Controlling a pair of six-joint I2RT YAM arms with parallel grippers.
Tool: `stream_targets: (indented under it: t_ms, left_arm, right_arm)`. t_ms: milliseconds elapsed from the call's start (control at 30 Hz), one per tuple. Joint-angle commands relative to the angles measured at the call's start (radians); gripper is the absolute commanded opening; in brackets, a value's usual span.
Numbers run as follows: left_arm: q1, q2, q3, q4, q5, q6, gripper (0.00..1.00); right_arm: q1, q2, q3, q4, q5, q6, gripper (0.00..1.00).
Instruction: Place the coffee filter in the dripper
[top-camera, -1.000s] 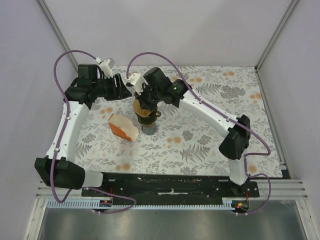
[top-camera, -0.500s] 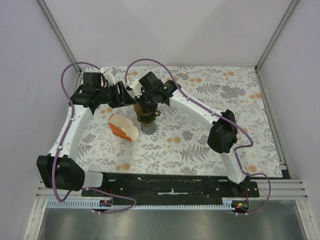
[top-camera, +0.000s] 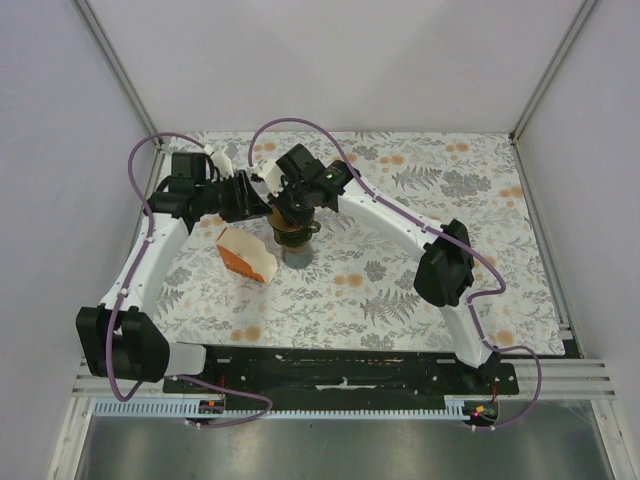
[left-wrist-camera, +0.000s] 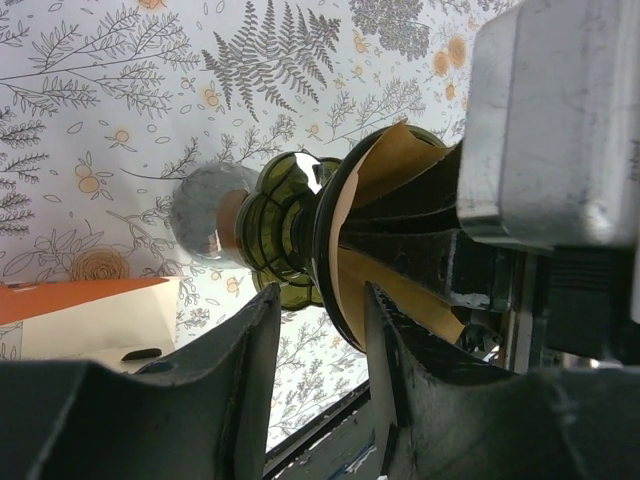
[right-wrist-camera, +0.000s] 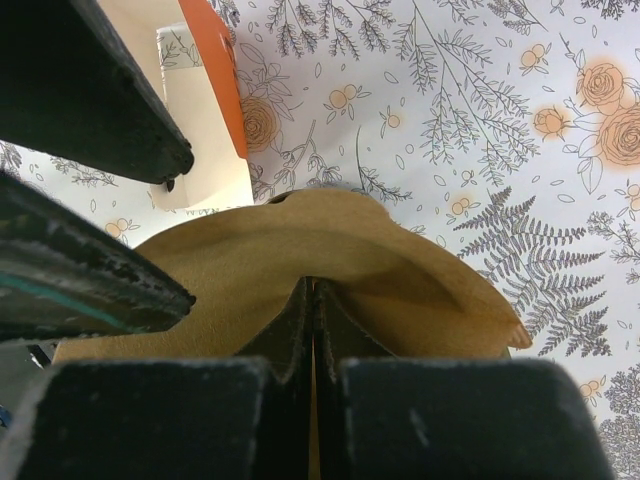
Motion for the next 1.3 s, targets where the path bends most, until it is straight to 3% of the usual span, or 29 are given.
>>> stream_targets:
  t_ms: [0, 333, 967, 1267]
  left_arm:
    - [-0.005, -0.015, -0.026, 0.053, -0.008, -0.016, 0.44]
    - [-0.029, -0.013, -0.047, 0.036, -0.08, 0.05, 0.35]
    - [-0.029, -0.011, 0.057, -0.029, -0.116, 0.099, 0.34]
    - [-0.029, -0.008, 0.08, -0.032, -0.1, 0.107, 0.45]
  right_arm:
    - [0.005, 0.028, 0.024, -0.021, 0.002, -0.011, 0.0]
    - [0.006, 0.017, 0.01, -0.011, -0.002, -0.025, 0.0]
    - [-0.018, -0.157, -0.022, 0.101, -0.076, -0.074, 0.0]
    - [-0.02, -0.187, -0.022, 0.107, -0.093, -0.08, 0.0]
